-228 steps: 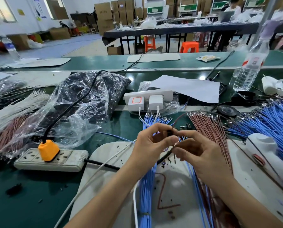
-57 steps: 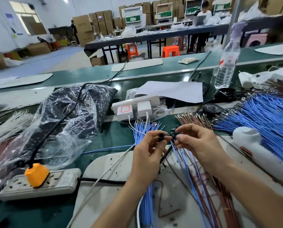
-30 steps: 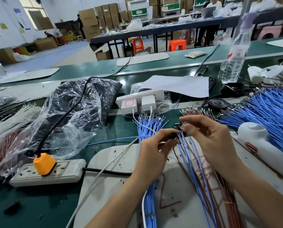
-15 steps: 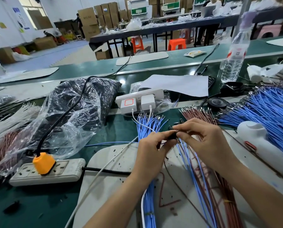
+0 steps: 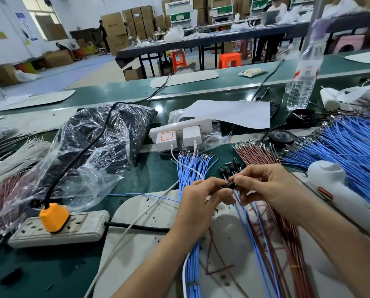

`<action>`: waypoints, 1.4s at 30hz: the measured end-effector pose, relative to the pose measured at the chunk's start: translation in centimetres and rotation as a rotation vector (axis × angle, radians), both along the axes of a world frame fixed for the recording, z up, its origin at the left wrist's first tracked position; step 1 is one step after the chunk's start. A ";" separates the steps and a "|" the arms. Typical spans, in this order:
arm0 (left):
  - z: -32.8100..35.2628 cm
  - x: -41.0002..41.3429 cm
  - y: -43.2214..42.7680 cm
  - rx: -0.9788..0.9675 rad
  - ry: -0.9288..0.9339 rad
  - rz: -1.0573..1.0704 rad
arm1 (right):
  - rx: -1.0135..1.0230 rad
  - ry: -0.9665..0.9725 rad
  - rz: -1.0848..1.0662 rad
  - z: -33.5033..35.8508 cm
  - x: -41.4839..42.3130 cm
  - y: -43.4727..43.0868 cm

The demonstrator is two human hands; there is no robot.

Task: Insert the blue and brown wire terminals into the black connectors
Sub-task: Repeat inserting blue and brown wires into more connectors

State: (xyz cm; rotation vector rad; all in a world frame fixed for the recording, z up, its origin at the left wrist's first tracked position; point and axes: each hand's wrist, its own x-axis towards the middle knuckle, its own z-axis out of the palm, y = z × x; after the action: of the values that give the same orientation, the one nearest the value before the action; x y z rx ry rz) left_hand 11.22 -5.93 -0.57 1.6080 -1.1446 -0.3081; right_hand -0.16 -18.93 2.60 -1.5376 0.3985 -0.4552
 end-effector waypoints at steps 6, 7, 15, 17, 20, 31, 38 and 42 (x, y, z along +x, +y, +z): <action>-0.1 -0.1 -0.1 -0.011 0.007 -0.039 | 0.154 0.018 0.071 0.0 -0.2 -0.3; -0.2 0.0 -0.1 -0.013 0.001 -0.036 | 0.178 0.018 0.085 0.0 -0.3 -0.4; 0.1 0.0 0.0 -0.083 0.099 -0.082 | 0.243 -0.004 0.109 -0.4 0.1 -0.3; 0.1 -0.1 -0.1 -0.103 0.122 -0.084 | 0.305 -0.047 0.113 -0.8 0.2 0.0; 0.3 -0.2 -0.1 -0.128 0.116 -0.091 | 0.509 -0.131 0.160 -1.5 0.6 0.5; 0.1 -0.2 0.0 -0.119 0.008 -0.138 | 0.518 -0.029 0.335 -1.6 0.0 0.2; 0.5 -0.3 0.0 -0.126 -0.066 -0.105 | 0.497 -0.113 0.315 -1.8 0.3 0.2; 0.6 -0.1 0.2 -0.043 -0.021 -0.018 | 0.688 -0.307 0.176 -1.6 0.1 -2.0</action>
State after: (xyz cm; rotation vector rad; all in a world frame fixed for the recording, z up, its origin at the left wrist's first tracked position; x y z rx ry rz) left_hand 11.10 -5.72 0.05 1.5668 -1.1747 -0.2771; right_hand -0.10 -20.95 0.95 -0.8092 0.1487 -0.3566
